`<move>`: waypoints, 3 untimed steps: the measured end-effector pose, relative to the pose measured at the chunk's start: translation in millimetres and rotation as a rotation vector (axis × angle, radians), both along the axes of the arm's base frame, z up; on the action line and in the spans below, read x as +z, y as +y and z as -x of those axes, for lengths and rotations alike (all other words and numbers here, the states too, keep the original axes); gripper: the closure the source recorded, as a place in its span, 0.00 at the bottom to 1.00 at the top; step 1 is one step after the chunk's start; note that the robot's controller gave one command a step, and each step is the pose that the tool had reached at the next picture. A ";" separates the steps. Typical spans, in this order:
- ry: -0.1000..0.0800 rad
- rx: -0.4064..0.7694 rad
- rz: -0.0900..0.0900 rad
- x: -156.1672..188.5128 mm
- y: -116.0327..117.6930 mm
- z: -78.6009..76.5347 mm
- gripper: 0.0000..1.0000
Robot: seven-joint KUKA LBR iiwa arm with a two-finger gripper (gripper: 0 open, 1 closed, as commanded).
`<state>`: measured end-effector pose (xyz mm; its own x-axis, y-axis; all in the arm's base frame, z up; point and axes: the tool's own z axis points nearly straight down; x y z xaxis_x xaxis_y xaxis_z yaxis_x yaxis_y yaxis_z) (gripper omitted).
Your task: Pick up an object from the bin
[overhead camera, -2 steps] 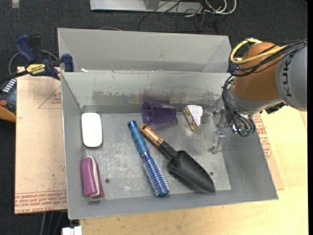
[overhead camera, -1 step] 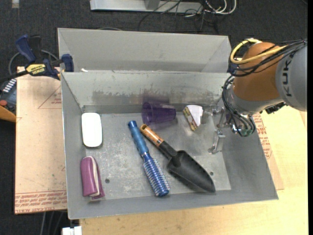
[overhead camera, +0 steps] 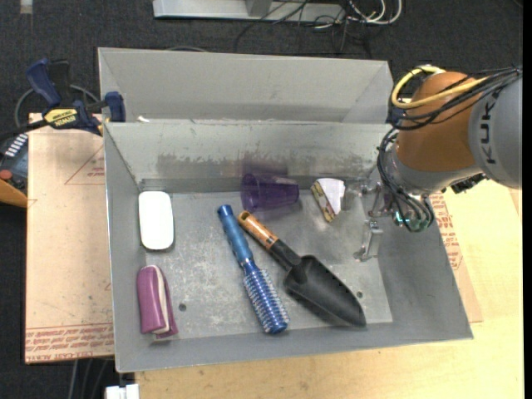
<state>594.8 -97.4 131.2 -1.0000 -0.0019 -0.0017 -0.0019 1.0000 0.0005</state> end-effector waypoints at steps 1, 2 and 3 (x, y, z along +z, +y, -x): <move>0.000 0.000 0.000 0.0 0.0 0.0 0.00; 0.000 0.000 0.000 0.0 0.0 0.0 0.00; -0.010 -0.110 -0.001 -54.1 42.0 3.5 0.00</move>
Offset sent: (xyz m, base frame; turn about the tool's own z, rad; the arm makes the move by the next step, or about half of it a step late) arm 0.0000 0.0000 0.0000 0.0000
